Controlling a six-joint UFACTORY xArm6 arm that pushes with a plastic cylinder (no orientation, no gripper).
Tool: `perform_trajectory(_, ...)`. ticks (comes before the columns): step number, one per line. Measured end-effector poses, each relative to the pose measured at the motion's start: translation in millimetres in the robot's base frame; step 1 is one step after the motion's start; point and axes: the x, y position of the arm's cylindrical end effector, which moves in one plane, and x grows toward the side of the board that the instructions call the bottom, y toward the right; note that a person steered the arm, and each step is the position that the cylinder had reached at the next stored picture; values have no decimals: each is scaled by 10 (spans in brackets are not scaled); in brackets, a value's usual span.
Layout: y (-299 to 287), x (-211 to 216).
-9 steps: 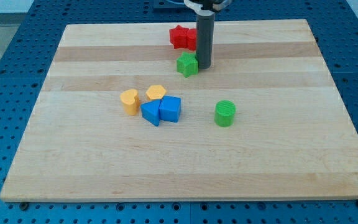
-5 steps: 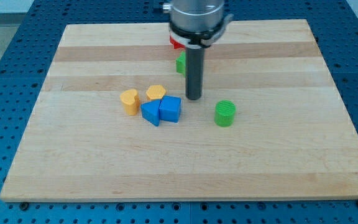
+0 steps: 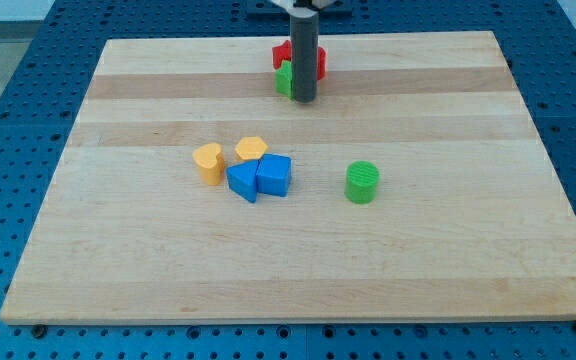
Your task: Move the green blocks to the bottom left of the red blocks
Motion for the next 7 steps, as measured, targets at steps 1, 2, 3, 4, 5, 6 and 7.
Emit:
perform_trajectory(1, 0, -25)
perform_trajectory(2, 1, 14)
perform_trajectory(3, 358, 401)
perform_trajectory(4, 1271, 665)
perform_trajectory(5, 1391, 1501)
perform_trajectory(6, 1268, 2013)
perform_trajectory(7, 1213, 2076)
